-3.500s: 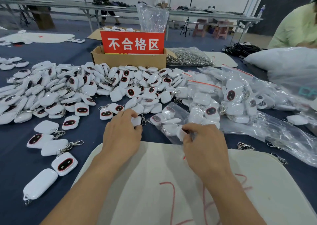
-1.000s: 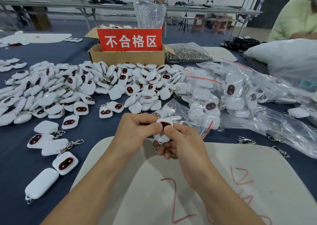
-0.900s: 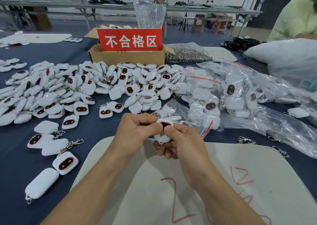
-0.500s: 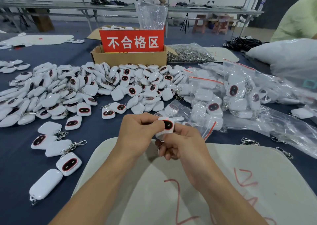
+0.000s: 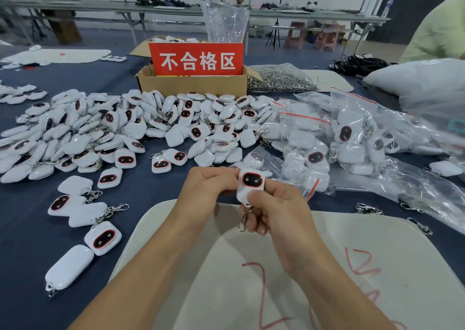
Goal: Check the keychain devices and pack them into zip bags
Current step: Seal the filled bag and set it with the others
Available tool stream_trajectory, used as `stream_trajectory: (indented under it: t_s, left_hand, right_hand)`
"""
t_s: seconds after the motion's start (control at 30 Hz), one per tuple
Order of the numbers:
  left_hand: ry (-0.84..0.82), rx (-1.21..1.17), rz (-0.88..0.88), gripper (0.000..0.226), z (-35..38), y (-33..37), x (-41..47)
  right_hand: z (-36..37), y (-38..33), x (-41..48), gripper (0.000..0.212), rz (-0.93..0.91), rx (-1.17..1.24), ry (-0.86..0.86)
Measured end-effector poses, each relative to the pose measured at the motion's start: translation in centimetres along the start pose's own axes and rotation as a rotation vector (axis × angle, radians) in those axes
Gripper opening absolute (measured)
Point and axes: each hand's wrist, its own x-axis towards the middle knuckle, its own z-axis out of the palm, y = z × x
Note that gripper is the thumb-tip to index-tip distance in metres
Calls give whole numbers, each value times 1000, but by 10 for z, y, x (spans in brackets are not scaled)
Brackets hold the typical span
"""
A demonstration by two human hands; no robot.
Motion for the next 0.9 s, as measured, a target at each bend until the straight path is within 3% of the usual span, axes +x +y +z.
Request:
stream_trajectory:
  t_s: [0.1, 0.33, 0.43, 0.5, 0.63, 0.9]
  left_hand:
    - [-12, 5, 18, 44, 0, 0, -1]
    - [-19, 29, 36, 50, -1, -5, -1]
    - [-16, 30, 37, 32, -2, -5, -2]
    - [2, 23, 51, 20, -1, -3, -3]
    - [17, -35, 87, 17, 4, 2, -5]
    - [48, -106, 29, 45, 6, 5, -5]
  right_hand:
    - [-3, 0, 0, 33, -16, -24, 4]
    - [-2, 1, 0, 16, -25, -15, 23]
    - [-2, 3, -1, 13, -48, -32, 49]
    - [-1, 4, -2, 8, -117, -136, 140]
    - [-2, 4, -4, 29, -301, -403, 316]
    - [-8, 2, -2, 39, -340, -549, 156]
